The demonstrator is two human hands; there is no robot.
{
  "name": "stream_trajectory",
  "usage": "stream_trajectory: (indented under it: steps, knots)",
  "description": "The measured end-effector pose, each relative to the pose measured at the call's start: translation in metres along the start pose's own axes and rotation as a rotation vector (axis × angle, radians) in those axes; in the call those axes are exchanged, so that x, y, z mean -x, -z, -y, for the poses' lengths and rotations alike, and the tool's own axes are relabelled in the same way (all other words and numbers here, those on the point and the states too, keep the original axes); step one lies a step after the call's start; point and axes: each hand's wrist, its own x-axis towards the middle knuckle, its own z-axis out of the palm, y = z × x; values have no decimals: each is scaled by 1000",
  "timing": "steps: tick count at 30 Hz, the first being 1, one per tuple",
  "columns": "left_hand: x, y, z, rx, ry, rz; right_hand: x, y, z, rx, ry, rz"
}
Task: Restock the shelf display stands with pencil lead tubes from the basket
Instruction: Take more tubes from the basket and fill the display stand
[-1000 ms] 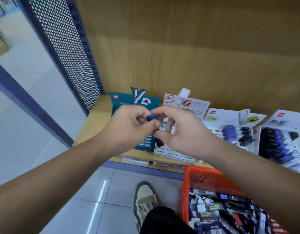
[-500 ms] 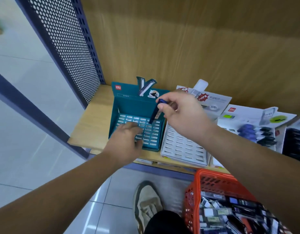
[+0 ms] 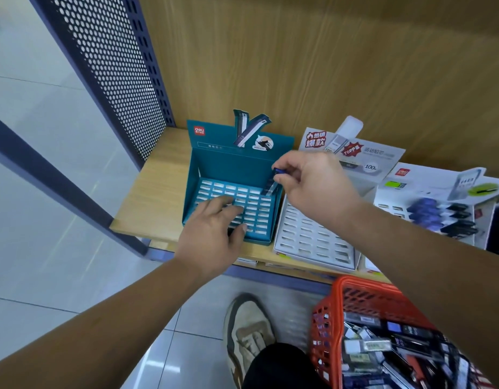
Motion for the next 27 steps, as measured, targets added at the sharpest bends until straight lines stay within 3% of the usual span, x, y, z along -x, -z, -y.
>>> stream_trajectory:
  steps: [9, 17, 27]
  knots:
    - [-4, 2, -3, 2, 33, 40, -22, 1, 10, 304, 121, 123]
    - [-8, 1, -2, -28, 25, 29, -20, -11, 18, 388, 206, 135]
    - [-7, 0, -1, -27, 13, 16, -15, -11, 11, 130, 180, 13]
